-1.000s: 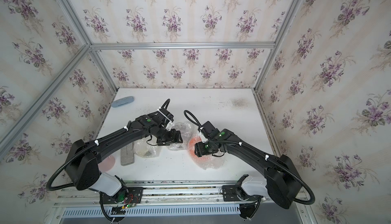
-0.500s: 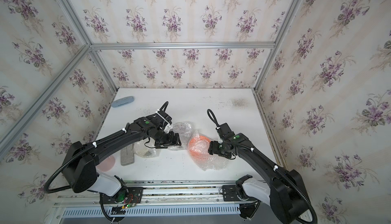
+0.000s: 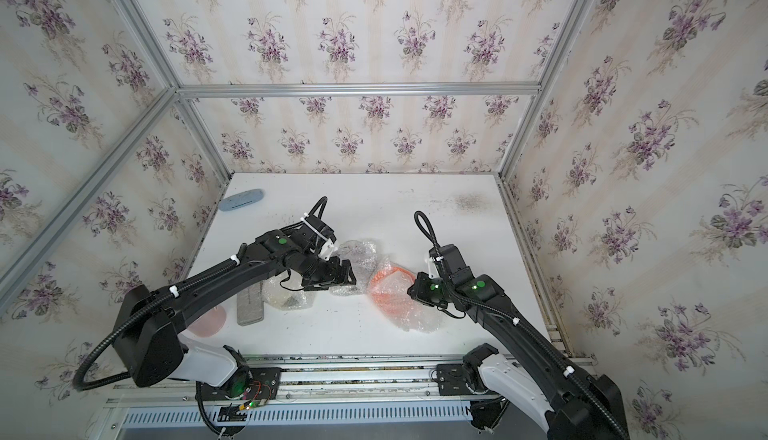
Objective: Unpack dinner plates from bubble wrap
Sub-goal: Unwrap the bubble wrap at the center of the board.
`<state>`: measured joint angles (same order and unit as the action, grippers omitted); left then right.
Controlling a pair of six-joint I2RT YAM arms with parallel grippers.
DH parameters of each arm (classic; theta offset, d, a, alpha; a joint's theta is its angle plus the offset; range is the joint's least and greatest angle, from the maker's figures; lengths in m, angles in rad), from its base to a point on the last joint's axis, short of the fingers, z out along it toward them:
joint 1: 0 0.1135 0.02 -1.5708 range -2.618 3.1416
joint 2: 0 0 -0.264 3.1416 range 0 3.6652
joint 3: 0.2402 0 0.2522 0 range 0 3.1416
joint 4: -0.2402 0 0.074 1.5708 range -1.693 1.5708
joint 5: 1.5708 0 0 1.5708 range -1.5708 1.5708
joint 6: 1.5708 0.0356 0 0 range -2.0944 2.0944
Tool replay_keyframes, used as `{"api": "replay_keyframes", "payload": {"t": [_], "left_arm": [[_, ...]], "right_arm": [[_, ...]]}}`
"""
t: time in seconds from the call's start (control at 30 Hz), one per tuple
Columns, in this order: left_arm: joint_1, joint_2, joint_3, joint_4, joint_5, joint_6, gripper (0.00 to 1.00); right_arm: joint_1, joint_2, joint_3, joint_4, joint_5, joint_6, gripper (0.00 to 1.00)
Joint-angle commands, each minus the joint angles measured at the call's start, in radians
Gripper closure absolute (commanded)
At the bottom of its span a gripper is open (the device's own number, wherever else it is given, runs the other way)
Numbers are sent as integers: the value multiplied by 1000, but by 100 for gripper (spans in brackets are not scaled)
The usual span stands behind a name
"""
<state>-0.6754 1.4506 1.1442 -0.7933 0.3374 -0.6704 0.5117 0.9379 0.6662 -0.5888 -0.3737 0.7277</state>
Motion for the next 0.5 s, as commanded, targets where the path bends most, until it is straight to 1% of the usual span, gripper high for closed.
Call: {"api": "replay_keyframes", "payload": {"t": [0.0, 0.07, 0.17, 0.27, 0.37, 0.4, 0.43, 0.47], "left_arm": [[-8, -63, -18, -4, 3, 35, 4], [-14, -109, -52, 6, -6, 29, 1], [-15, -181, -134, 31, -24, -14, 1], [-15, -276, -230, 51, -60, -90, 1], [-15, -389, -342, 75, -95, -194, 1], [-15, -418, -371, 85, -99, -219, 1], [-15, -450, -402, 100, -97, -243, 1], [-15, -474, -426, 115, -91, -262, 1]], "right_arm": [[75, 22, 33, 83, -28, 21, 92], [132, 45, 49, 138, -44, 11, 92], [218, 90, 68, 209, -71, -3, 90], [299, 139, 69, 277, -113, -16, 88], [362, 192, 59, 324, -162, -24, 86], [376, 206, 55, 329, -171, -28, 85], [393, 217, 50, 329, -182, -32, 81], [406, 226, 44, 333, -201, -35, 75]]}}
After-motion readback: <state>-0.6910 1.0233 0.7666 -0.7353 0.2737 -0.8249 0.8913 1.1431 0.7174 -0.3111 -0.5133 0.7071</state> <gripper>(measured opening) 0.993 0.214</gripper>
